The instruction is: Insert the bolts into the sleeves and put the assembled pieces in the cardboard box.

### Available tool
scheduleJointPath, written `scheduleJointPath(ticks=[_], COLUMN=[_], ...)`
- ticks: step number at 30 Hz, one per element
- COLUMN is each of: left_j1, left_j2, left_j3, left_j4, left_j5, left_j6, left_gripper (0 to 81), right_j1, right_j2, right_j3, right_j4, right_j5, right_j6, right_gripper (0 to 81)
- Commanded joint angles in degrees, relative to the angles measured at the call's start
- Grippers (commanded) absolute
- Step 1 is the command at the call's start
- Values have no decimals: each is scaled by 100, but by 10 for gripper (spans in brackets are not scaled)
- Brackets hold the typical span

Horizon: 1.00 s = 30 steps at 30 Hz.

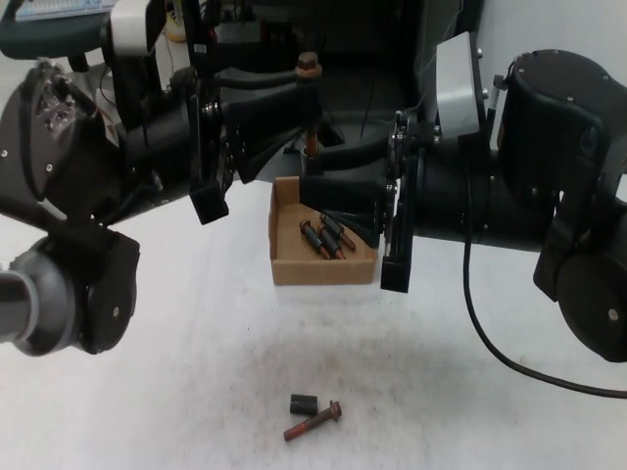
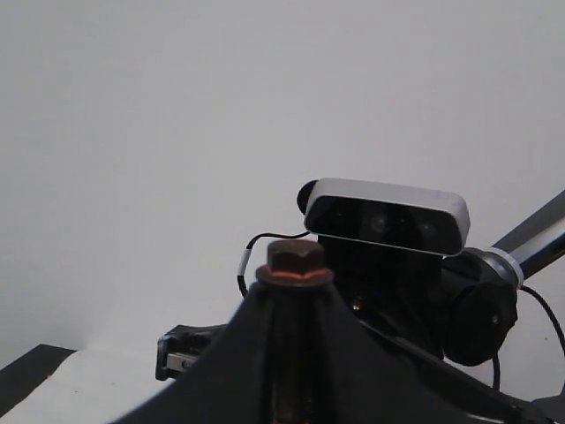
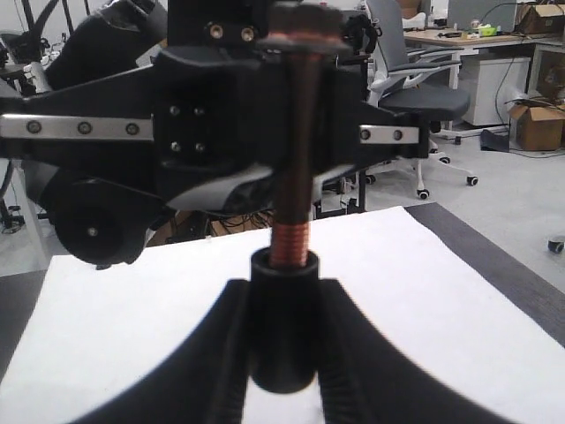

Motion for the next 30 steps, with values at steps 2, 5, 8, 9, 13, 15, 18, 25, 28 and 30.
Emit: scheduleJointPath(ticks=[2, 5, 8, 9, 13, 15, 18, 25, 28, 30], left_j1=[-21, -21, -21, -21, -21, -21, -21, -21, -21, -21], left_j2=[-9, -9, -9, -9, -9, -9, -9, -9, -9, -9], left_j3=[-55, -14, 71, 89, 88, 88, 88, 88, 88, 88], left_j4=[185, 479, 492, 493, 459, 452, 452, 452, 452, 452], left_j5=[-9, 89, 113, 113, 66, 61, 61, -171, -176, -176], left_j6=[80, 80, 80, 80, 80, 30, -159, -515, -529, -529], left_gripper=[2, 2, 2, 2, 2, 1, 77, 429, 429, 429], right_j1=[15, 15, 15, 15, 2, 2, 2, 2, 2, 2], right_j2=[-42, -42, -42, -42, -42, -42, -42, -42, -42, -42], right_j3=[-68, -68, -68, -68, -68, -68, -68, -68, -68, -68], right_j4=[-83, -154, -338, -360, -387, -387, -387, -290, -290, -290], right_j5=[-133, -191, -189, -189, -189, -189, -189, -189, -189, -189], right_j6=[-1, 66, 298, 310, 309, 309, 309, 309, 309, 309], right_gripper=[8, 8, 8, 8, 8, 8, 8, 8, 8, 8])
